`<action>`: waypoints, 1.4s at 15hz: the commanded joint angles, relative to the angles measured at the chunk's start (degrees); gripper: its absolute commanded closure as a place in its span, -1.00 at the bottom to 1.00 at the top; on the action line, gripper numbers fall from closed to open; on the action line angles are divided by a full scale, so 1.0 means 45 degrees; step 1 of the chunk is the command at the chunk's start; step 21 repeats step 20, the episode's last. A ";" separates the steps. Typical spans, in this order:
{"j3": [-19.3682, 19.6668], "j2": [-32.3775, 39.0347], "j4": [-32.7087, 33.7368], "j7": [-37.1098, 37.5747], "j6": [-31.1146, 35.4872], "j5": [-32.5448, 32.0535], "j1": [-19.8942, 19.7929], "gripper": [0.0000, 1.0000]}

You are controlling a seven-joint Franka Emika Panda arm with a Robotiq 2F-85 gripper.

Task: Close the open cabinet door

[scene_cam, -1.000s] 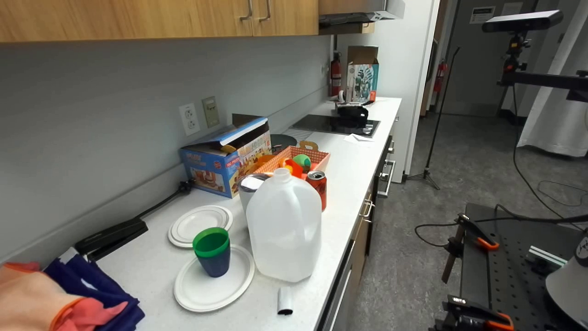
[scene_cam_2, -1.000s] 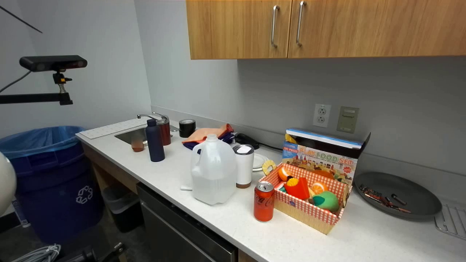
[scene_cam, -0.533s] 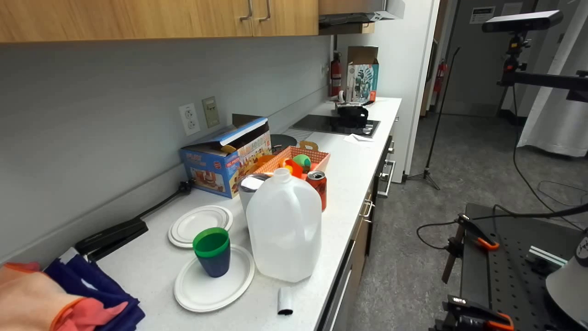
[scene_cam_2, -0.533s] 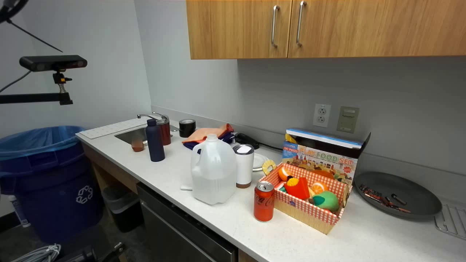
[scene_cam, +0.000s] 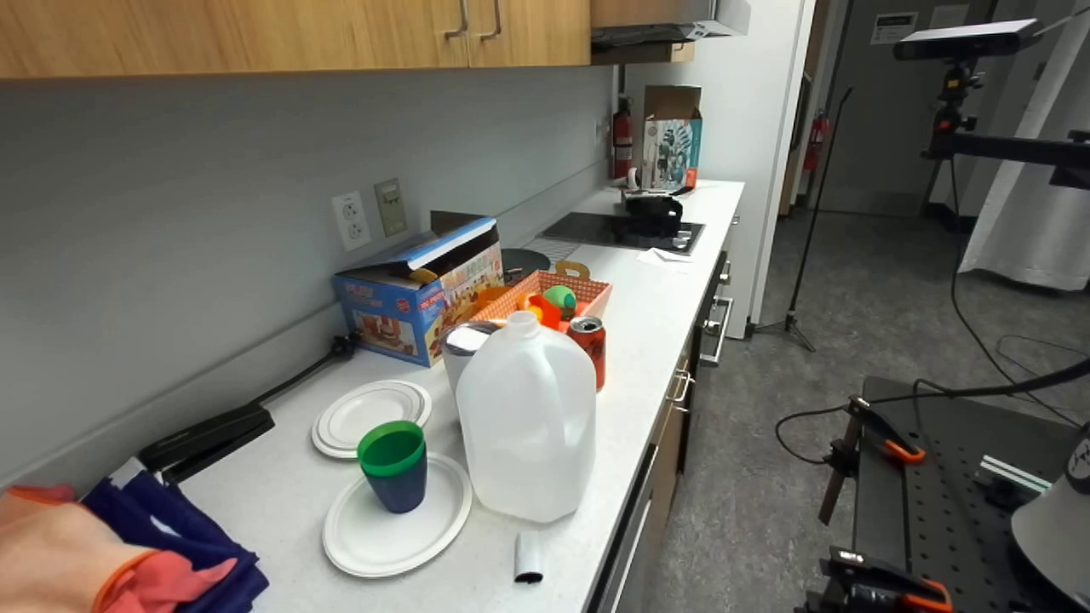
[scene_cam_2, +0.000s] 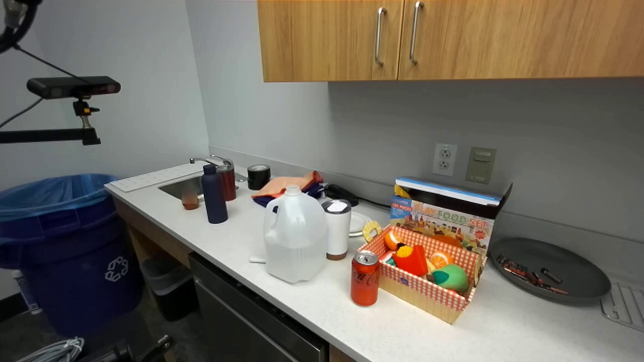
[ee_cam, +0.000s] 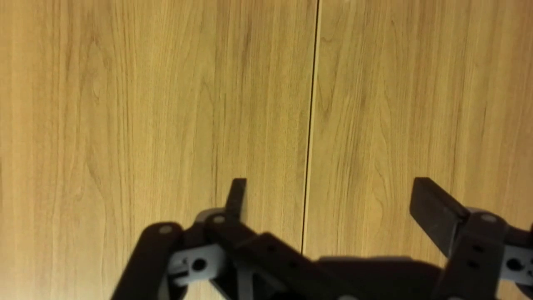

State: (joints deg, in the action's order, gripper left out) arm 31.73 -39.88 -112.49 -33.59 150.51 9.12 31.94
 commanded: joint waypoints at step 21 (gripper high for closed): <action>-0.0504 -0.0346 -0.0498 -0.0313 -0.0283 0.0715 -0.0835 -1.00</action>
